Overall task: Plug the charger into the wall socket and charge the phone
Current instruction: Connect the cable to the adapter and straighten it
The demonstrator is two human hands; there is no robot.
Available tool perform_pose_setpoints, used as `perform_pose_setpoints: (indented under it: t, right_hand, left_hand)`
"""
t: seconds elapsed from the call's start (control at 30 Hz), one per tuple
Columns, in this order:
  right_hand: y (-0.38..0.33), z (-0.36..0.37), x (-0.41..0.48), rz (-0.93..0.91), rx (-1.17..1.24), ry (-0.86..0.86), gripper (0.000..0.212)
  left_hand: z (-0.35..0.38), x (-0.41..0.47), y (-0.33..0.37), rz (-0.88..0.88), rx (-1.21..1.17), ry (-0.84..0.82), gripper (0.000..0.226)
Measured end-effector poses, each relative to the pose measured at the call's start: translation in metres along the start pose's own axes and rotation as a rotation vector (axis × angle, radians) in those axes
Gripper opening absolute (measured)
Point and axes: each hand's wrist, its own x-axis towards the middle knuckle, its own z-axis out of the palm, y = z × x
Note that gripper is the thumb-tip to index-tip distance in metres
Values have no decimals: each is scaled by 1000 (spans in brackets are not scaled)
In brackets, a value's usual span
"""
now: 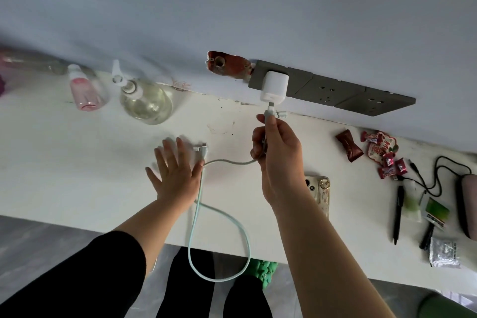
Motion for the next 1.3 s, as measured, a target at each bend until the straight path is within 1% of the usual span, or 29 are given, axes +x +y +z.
perform_pose_setpoints:
  t: [0.13,0.27,0.37,0.5,0.63,0.9,0.97,1.07,1.17,1.3]
  right_hand:
    - [-2,6,0,5,14,4,22]
    - [-4,8,-3,-3,28,11,22]
    - [-5,9,-4,-9,43,22,22]
    - [-7,9,-6,-17,59,36,22]
    - [-9,8,-6,-15,63,38,22]
    - [-15,11,-4,18,104,39,21]
    - [-16,11,-4,22,112,39,21]
    - [-22,10,-4,36,147,29,21]
    - [-26,10,-2,48,152,22,21]
    - [-28,11,-1,62,151,17,20]
  left_hand:
    - [10,7,-4,-33,-17,-45,77]
    - [7,9,-4,-58,-60,-95,71]
    - [2,9,-7,-44,-93,-123,68]
    - [-1,6,-10,-9,-92,-103,62]
    - [-2,4,-11,9,-92,-67,64]
    - [-5,3,-12,25,-94,-63,65]
    - [-7,1,-14,44,-67,-31,67]
    - [-8,0,-21,63,9,21,77]
    - [-7,2,-26,-8,12,-12,88]
    - [-2,5,-29,-43,-18,-60,91]
